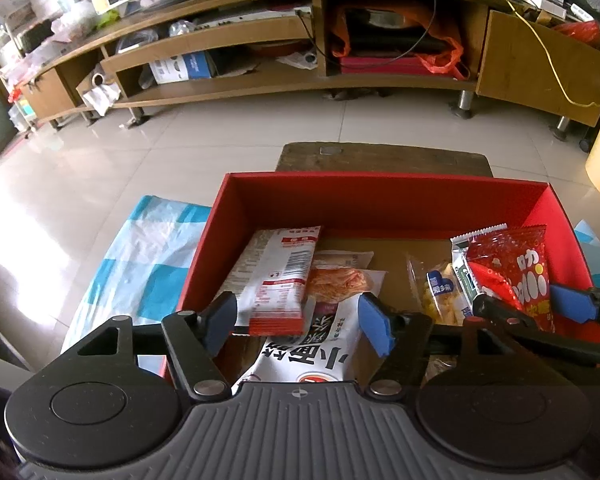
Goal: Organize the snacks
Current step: 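Lower the silver packet into the box with left gripper while right lowers the Trolli bag, both open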
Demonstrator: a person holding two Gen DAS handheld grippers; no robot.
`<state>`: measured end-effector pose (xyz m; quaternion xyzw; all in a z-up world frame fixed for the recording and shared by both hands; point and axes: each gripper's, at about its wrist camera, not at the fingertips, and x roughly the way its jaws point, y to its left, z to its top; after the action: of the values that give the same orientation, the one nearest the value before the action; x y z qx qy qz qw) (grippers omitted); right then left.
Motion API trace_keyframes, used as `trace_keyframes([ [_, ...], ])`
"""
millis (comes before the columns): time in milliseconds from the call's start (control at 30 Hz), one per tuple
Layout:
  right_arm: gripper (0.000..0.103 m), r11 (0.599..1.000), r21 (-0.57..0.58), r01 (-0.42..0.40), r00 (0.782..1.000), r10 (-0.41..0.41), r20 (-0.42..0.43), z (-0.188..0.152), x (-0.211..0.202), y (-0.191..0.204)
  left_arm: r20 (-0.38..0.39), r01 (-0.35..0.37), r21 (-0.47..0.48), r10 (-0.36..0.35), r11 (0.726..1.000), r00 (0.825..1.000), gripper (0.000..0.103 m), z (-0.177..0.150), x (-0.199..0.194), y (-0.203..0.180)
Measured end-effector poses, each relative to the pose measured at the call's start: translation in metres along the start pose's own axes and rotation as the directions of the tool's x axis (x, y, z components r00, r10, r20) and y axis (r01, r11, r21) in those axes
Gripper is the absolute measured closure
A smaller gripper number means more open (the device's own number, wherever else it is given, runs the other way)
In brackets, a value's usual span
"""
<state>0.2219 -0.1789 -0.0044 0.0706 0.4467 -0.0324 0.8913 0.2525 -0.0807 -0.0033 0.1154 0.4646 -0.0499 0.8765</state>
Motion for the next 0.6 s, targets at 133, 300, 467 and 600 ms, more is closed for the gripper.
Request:
trace_keyframes([
  [133,0.055,1.0,-0.007,0.014,1.0,-0.014,-0.007,0.001,0.002,0.0,0.003,-0.006,0.003,0.006,1.0,1.0,0.026,-0.002,-0.003,0.001],
  [300,0.05,0.999,-0.033,0.041,0.999,-0.042,-0.022,-0.003,0.003,0.0,0.014,-0.002,0.003,0.002,1.0,1.0,0.022,-0.005,-0.012,0.003],
  [467,0.049,0.999,-0.032,0.042,0.999,-0.043,-0.019,-0.004,-0.006,0.001,0.039,-0.005,0.007,0.005,1.0,0.999,0.02,-0.007,-0.023,0.006],
  [600,0.048,0.999,-0.025,0.042,0.999,-0.042,-0.018,-0.005,-0.013,0.0,0.049,-0.004,0.005,0.004,1.0,0.999,0.019,-0.01,-0.029,0.009],
])
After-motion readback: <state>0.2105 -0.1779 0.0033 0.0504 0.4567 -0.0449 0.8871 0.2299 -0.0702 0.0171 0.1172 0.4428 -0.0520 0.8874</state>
